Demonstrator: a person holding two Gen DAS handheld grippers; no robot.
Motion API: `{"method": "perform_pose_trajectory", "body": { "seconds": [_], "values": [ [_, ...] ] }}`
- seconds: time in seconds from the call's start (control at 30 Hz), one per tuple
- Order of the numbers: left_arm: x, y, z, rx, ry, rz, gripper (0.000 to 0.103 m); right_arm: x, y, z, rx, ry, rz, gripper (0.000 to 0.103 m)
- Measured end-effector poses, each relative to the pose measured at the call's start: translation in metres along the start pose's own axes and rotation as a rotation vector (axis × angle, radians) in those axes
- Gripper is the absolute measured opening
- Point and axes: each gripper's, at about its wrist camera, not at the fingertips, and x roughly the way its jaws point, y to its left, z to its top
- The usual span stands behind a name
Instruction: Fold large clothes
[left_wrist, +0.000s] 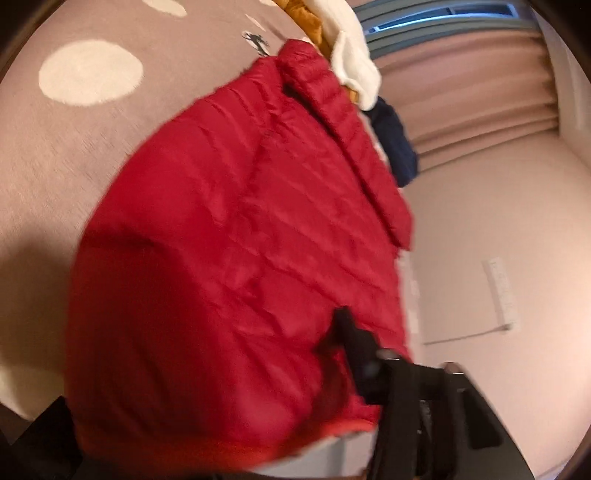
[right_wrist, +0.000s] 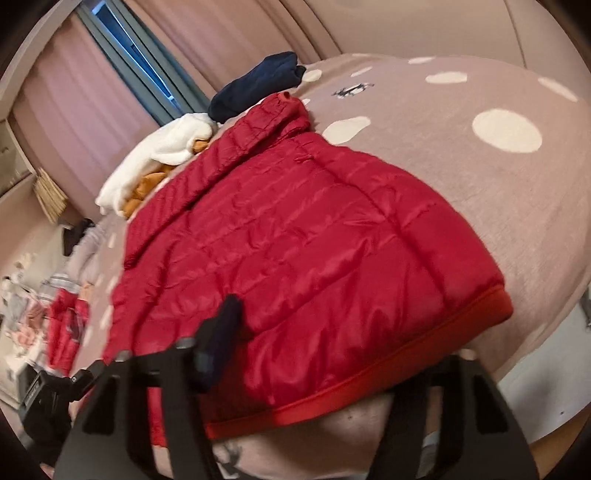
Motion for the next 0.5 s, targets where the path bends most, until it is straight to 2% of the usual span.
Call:
{"method": "perform_pose_trajectory", "body": {
  "seconds": [0.07, 0.13, 0.2, 0.37, 0.43, 0.5],
  "values": [
    [0.001, 0.003, 0.001, -0.022, -0.016, -0.004, 0.032, 0.001, -0.004, 0.002, 0.002, -0.008, 0.001, 0.043],
    [0.003, 0.002, 0.003, -0.007, -0.027, 0.025, 0.028, 0.002, -0.006, 0.003, -0.021, -0.014, -0.012, 0.036],
    [0.004, -0.006, 0.000, 0.078, -0.064, 0.085, 0.025, 0.001, -0.003, -0.001, -0.061, -0.033, -0.034, 0.031],
    [0.002, -0.025, -0.018, 0.299, -0.166, 0.269, 0.023, 0.002, 0.005, -0.005, -0.154, -0.069, -0.088, 0.026],
    [0.004, -0.031, -0.021, 0.348, -0.190, 0.313, 0.023, -0.001, 0.003, -0.003, -0.132, -0.066, -0.071, 0.023],
    [-0.001, -0.030, -0.023, 0.353, -0.202, 0.322, 0.022, -0.003, 0.001, -0.001, -0.122, -0.062, -0.062, 0.022]
  ]
}}
